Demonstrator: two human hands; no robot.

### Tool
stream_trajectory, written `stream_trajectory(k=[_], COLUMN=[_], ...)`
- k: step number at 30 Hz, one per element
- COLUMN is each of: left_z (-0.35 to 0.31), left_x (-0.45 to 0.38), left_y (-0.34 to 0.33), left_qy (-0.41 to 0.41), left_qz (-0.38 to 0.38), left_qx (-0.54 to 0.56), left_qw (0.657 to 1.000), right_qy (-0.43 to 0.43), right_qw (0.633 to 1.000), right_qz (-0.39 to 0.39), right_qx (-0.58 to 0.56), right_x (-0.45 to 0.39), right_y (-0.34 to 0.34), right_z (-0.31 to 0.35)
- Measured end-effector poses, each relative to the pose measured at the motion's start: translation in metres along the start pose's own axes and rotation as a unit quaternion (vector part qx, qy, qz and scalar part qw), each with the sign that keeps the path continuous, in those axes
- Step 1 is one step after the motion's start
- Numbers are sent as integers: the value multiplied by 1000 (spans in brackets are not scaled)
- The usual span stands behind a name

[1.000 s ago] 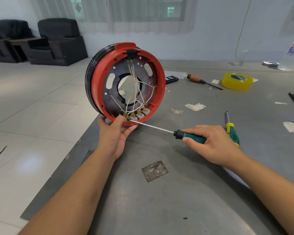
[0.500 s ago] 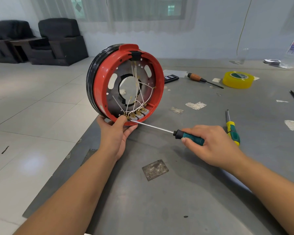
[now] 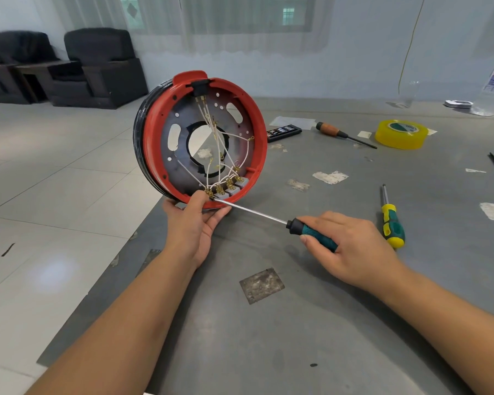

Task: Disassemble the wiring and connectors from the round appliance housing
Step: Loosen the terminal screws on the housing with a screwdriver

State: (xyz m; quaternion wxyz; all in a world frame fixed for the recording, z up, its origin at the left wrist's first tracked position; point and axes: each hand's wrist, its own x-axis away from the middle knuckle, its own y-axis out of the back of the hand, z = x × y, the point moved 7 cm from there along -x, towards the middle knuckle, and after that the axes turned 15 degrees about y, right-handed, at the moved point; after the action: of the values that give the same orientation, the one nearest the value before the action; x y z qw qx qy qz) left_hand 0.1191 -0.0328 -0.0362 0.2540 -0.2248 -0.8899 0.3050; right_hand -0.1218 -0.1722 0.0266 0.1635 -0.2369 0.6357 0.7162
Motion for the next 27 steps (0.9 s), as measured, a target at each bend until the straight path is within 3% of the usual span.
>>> stream_trajectory(k=[15, 27], left_z=[0, -1], left_x=[-4, -7], left_y=[2, 2], left_qy=[11, -1], left_qz=[2, 9], left_qx=[39, 20], left_qw=[999, 1000], right_qy=[36, -55], right_qw=[998, 994], right_qz=[9, -11], right_qx=[55, -93], right_x=[-3, -3], right_y=[-3, -5], right_z=[6, -17])
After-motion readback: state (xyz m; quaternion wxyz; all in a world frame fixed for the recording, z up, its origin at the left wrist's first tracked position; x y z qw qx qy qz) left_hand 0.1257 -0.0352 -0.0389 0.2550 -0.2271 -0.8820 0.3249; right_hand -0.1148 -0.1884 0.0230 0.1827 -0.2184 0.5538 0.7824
